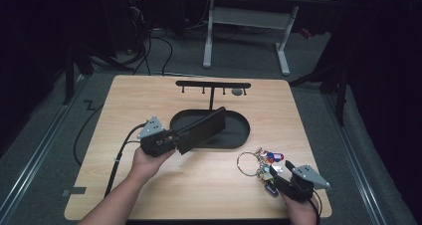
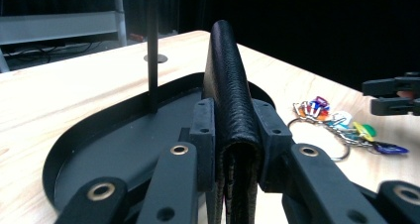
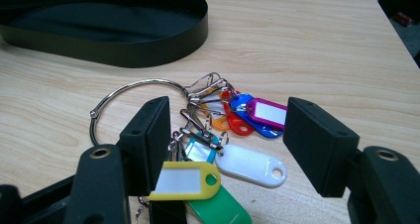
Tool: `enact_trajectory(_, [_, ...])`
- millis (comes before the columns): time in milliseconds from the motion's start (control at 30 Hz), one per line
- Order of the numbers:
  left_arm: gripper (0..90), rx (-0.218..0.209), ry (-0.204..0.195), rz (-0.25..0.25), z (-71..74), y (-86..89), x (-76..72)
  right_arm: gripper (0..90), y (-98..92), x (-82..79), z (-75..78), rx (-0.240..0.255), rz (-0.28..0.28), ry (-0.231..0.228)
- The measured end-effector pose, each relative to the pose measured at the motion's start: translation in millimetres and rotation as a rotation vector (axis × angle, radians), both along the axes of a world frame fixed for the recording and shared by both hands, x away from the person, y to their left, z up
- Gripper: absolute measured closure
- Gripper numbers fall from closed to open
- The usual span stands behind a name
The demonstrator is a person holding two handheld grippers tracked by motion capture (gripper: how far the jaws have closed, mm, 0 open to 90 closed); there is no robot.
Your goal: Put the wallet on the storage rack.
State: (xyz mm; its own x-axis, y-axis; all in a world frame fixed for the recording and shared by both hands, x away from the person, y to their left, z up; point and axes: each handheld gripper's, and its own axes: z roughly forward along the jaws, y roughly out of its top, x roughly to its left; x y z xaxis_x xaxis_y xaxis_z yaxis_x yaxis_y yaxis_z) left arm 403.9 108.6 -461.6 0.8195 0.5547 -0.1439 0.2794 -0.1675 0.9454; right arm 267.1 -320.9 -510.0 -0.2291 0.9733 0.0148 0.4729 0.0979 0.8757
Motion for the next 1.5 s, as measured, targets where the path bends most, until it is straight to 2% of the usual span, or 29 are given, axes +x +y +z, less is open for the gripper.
enact_trajectory(300, [74.0,0.002,0.012,-0.001,-0.5,-14.3,19.7,35.4,-2.1,-4.3,0.2,-0.007,-0.004,-0.005])
enact_trajectory(467, [74.0,0.025,0.014,0.004,-6.0,-20.8,32.0,35.4,-4.6,-6.1,-0.3,-0.008,-0.013,-0.003])
enact_trajectory(600, [74.0,0.001,0.037,-0.001,-12.8,-23.6,41.3,35.3,-4.8,-7.2,0.4,-0.002,-0.015,-0.006])
enact_trajectory(733, [74.0,0.045,0.035,0.006,-18.9,-30.9,48.3,35.4,-3.9,-7.2,0.8,-0.002,-0.011,-0.006])
enact_trajectory(900, [74.0,0.027,0.045,0.015,-22.3,-35.6,54.6,35.4,-2.9,-7.3,1.4,-0.005,-0.008,-0.008])
enact_trajectory(1100, [74.0,0.016,0.05,-0.009,-23.5,-42.6,54.7,35.4,-3.6,-6.5,0.6,0.0,-0.008,-0.004])
enact_trajectory(1300, [73.7,0.019,0.041,-0.031,-22.6,-50.0,47.7,35.4,-3.0,-6.4,0.7,-0.004,-0.004,-0.006])
enact_trajectory(1400, [72.8,0.055,0.012,-0.023,-20.4,-51.8,44.3,35.5,-1.9,-6.0,0.4,-0.005,-0.004,-0.002])
enact_trajectory(1500, [71.3,0.076,0.01,-0.007,-18.6,-53.1,41.2,35.5,-0.8,-5.9,0.6,-0.009,-0.001,-0.001])
